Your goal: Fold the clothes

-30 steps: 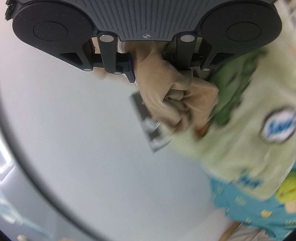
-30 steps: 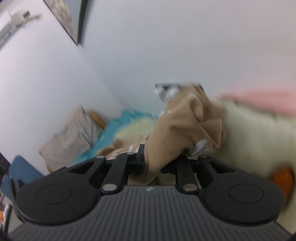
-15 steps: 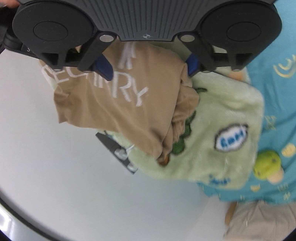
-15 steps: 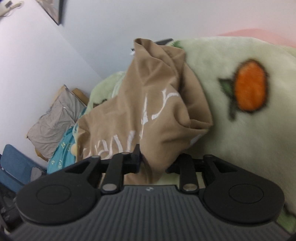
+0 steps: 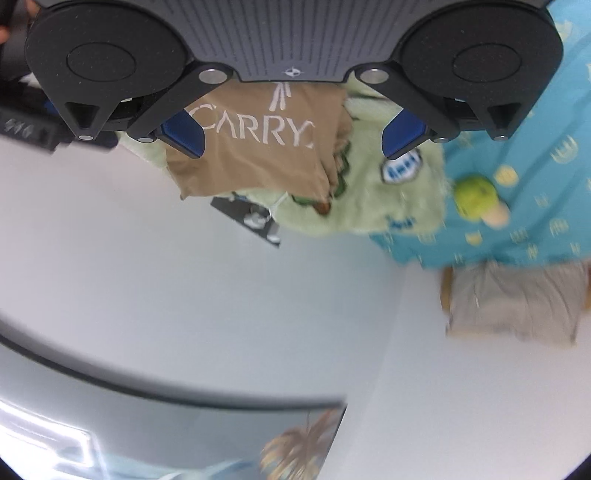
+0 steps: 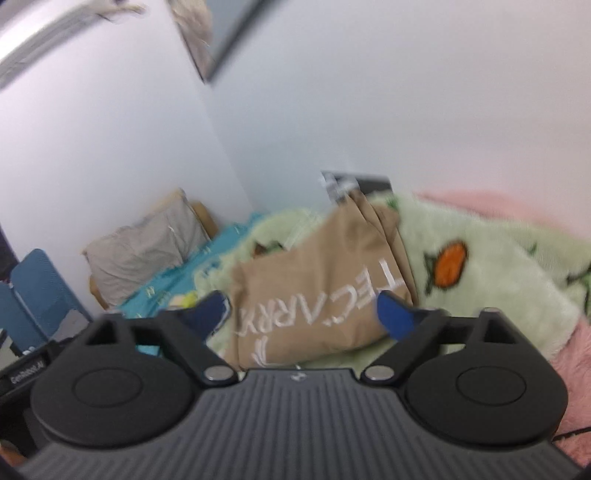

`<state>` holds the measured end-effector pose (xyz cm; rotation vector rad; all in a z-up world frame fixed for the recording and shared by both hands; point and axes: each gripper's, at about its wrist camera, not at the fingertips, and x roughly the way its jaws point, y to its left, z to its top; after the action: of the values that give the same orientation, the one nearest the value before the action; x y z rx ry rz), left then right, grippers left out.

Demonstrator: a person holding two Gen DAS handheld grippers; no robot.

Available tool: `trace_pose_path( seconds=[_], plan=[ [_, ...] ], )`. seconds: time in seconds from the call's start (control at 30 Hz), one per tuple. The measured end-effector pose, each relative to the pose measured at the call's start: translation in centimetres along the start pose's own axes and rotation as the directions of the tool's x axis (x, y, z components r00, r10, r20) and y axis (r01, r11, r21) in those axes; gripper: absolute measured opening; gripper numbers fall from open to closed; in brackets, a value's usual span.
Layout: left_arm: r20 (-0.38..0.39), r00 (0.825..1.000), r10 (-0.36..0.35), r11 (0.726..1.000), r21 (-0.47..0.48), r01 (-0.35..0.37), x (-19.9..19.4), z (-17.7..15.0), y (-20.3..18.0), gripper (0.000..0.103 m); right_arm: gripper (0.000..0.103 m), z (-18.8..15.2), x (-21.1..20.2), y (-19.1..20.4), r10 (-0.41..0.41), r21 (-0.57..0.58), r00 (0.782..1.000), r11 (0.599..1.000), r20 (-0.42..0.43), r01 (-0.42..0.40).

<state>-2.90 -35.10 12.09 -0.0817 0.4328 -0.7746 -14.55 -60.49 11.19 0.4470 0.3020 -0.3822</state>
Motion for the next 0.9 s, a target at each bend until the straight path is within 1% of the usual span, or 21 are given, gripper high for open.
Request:
trace_pose_path(
  seconds=[0.1,0.2,0.3,0.43,0.57,0.63,0.73,0.9],
  plan=[
    [0.043,0.999,0.034,0.997,0.072,-0.037,-2.4,-0.9,-1.2,0.103,0.097,-0.9,-1.6,1.4,0.019,-0.069,0.999,0.997,0.046,-0.016],
    [0.084,0.996,0.042,0.990,0.134,-0.053,-4.2,-2.0,-2.1,0.103,0.097,-2.4,-2.9,2.2,0.016,-0.100,0.997,0.995,0.080,-0.008],
    [0.121,0.991,0.048,0.983,0.171,-0.068,-5.6,-3.3,-2.7,0.103,0.097,-3.8,-3.7,2.8,0.014,-0.142,0.992,0.990,0.123,0.003],
    [0.151,0.986,0.072,0.980,0.174,-0.098,-6.4,-4.9,-2.5,0.103,0.097,-5.4,-4.3,3.4,0.009,-0.181,0.985,0.983,0.172,0.023],
    [0.181,0.979,0.093,0.976,0.176,-0.125,-7.2,-6.4,-2.2,0.103,0.097,-6.5,-4.7,3.7,0.010,-0.197,0.982,0.980,0.186,0.028],
    [0.193,0.977,0.091,0.977,0.172,-0.124,-7.6,-6.9,-2.1,0.103,0.097,-7.0,-4.9,4.0,0.006,-0.217,0.981,0.975,0.195,0.037],
    [0.188,0.979,0.080,0.979,0.167,-0.112,-7.8,-7.1,-2.1,0.103,0.097,-7.3,-5.3,4.3,0.004,-0.243,0.979,0.969,0.205,0.047],
    [0.193,0.977,0.086,0.977,0.174,-0.120,-7.8,-7.4,-2.4,0.103,0.097,-7.6,-5.2,3.8,-0.010,-0.233,0.981,0.971,0.195,0.056]
  ],
)
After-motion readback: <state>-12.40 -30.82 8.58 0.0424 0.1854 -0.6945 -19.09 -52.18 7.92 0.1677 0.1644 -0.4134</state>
